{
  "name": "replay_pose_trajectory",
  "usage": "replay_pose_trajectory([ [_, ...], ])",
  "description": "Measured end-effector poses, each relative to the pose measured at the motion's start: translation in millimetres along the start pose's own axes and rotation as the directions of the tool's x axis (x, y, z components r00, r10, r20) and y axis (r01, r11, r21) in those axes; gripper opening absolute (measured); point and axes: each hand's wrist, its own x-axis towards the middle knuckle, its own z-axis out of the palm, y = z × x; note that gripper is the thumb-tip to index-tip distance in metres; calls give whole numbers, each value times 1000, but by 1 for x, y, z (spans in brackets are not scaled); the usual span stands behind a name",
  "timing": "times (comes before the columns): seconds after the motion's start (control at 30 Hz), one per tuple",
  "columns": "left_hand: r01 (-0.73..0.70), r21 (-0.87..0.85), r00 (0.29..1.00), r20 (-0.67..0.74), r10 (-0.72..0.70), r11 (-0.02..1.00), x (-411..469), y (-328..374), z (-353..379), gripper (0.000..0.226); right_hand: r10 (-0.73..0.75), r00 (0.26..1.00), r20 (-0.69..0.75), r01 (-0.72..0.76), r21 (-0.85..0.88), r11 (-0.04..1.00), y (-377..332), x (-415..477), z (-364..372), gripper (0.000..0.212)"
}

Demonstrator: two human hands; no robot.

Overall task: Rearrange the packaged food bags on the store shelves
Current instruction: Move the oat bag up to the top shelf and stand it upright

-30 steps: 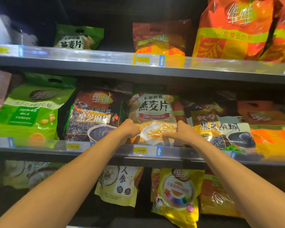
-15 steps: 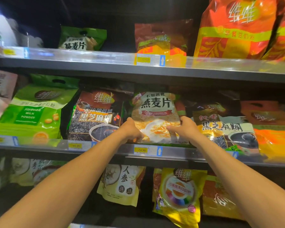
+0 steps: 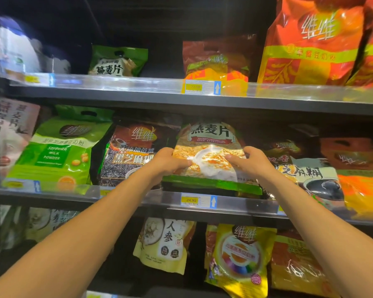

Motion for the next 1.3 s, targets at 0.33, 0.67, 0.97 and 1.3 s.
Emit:
replay_pose_trajectory([
  [0.33,-21,-4,998,66,21,1000,-30,3,-27,23,-20,1000,-6,19,-22,1000,-23,-42,-8,45],
  [0.67,-45,-1,990,135,45,999,-68,0,-72,23,-7,999,-40,5,-69,998,-62,-92,1,74],
  [0.97,-80,-16,974,210,81,997,-108,-3,-102,23,50,992,-118,-60,-79,995,-103,-157,8,57],
  [1.3,-133,-181,962,212,171,974,-157,-28,-111,41,64,977,-202,-85,-98,992,-125,-223,20,31],
])
